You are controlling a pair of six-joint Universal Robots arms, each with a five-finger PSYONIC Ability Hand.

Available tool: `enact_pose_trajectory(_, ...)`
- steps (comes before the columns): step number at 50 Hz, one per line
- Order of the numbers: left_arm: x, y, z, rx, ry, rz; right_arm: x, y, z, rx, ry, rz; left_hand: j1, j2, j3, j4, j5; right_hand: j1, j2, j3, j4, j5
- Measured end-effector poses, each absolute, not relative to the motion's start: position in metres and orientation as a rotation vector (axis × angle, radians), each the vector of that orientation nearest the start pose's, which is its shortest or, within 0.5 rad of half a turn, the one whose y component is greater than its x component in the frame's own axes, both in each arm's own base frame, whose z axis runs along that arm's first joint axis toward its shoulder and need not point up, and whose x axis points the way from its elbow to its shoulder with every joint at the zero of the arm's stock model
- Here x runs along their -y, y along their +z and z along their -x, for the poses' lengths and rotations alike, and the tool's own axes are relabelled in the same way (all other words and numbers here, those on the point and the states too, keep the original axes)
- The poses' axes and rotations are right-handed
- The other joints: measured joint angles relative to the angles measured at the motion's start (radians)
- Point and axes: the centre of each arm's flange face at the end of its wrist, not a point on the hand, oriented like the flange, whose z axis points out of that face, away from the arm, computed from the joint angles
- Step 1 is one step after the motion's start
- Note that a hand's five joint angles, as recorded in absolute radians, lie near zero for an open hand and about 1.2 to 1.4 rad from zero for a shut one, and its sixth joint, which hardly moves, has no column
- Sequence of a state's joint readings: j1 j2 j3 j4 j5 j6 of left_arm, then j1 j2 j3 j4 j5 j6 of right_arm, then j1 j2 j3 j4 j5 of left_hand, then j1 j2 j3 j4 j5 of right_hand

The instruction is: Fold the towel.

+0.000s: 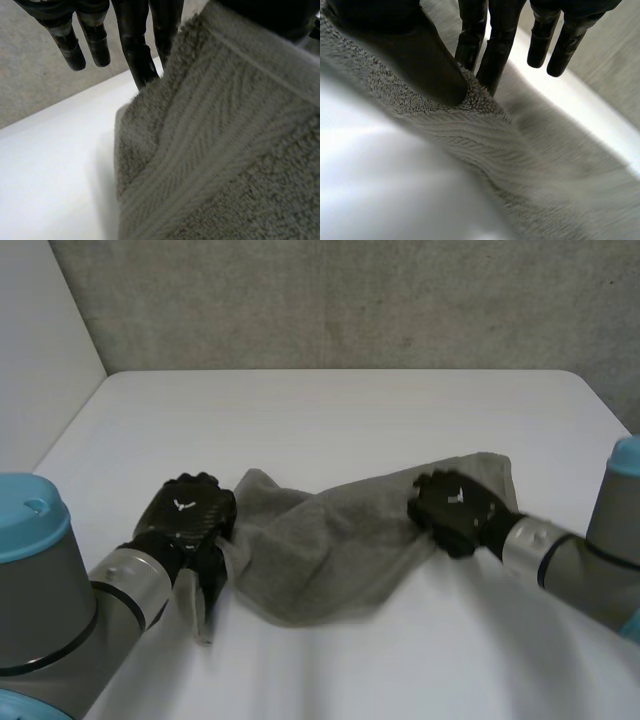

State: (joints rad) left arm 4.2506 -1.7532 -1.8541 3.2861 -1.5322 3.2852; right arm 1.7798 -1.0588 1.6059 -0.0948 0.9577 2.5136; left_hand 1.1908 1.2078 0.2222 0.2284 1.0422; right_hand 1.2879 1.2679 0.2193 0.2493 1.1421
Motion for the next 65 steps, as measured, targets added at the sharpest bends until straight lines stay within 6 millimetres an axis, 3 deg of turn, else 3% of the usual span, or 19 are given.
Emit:
enact_pose_trajectory(5,0.208,0.194,0.247,-2.579,-1.977,-0.811,0.322,0.178,-0.262,-1.835,-1.749,1.351,0.0,0.0,0.0,0.0,0.0,0.0,0.0,0.0,0.0,0.0)
enact_pose_trajectory(9,0.211,0.196,0.244,-2.577,-1.983,-0.787,0.348,0.193,-0.271,-1.771,-1.832,1.317,0.0,0.0,0.0,0.0,0.0,0.0,0.0,0.0,0.0,0.0)
enact_pose_trajectory(12,0.212,0.194,0.243,-2.584,-1.973,-0.777,0.369,0.19,-0.28,-1.74,-1.857,1.308,0.0,0.0,0.0,0.0,-0.001,0.0,0.0,0.0,0.0,0.0)
enact_pose_trajectory(18,0.213,0.183,0.245,-2.618,-1.923,-0.786,0.387,0.155,-0.296,-1.776,-1.811,1.374,0.0,-0.002,0.0,0.0,-0.004,-0.51,-0.504,0.0,0.0,-0.518)
enact_pose_trajectory(23,0.212,0.176,0.247,-2.639,-1.89,-0.801,0.376,0.145,-0.294,-1.874,-1.766,1.457,0.0,-0.003,0.0,0.0,-0.007,-0.909,-0.909,0.0,0.0,-0.993)
enact_pose_trajectory(25,0.212,0.176,0.247,-2.641,-1.887,-0.803,0.369,0.147,-0.291,-1.9,-1.758,1.468,0.0,-0.003,0.0,0.0,-0.007,-0.998,-0.991,0.0,0.0,-1.079)
enact_pose_trajectory(29,0.213,0.176,0.247,-2.64,-1.889,-0.802,0.351,0.163,-0.283,-1.936,-1.765,1.437,0.0,-0.003,0.0,0.0,-0.007,-1.052,-1.022,0.0,0.0,-1.084)
enact_pose_trajectory(36,0.214,0.177,0.246,-2.638,-1.895,-0.796,0.311,0.205,-0.266,-1.945,-1.798,1.239,-0.002,-0.011,0.0,0.0,-0.019,-1.054,-1.022,0.0,0.0,-1.084)
enact_pose_trajectory(41,0.213,0.176,0.246,-2.643,-1.89,-0.792,0.282,0.216,-0.258,-1.943,-1.759,1.149,-0.002,-0.017,0.0,0.0,-0.023,-1.054,-1.022,0.0,0.0,-1.084)
enact_pose_trajectory(46,0.212,0.175,0.246,-2.648,-1.886,-0.791,0.254,0.205,-0.255,-1.954,-1.659,1.132,-0.002,-0.018,0.0,0.0,-0.027,-1.054,-1.022,0.0,0.0,-1.084)
enact_pose_trajectory(52,0.211,0.176,0.246,-2.647,-1.888,-0.793,0.234,0.181,-0.256,-1.962,-1.581,1.137,-0.002,-0.018,0.0,0.0,-0.027,-1.054,-1.022,0.0,0.0,-1.084)
enact_pose_trajectory(65,0.211,0.179,0.246,-2.637,-1.905,-0.789,0.234,0.145,-0.288,-1.935,-1.576,0.957,-0.002,-0.018,0.0,0.0,-0.027,-1.054,-1.022,0.0,0.0,-1.084)
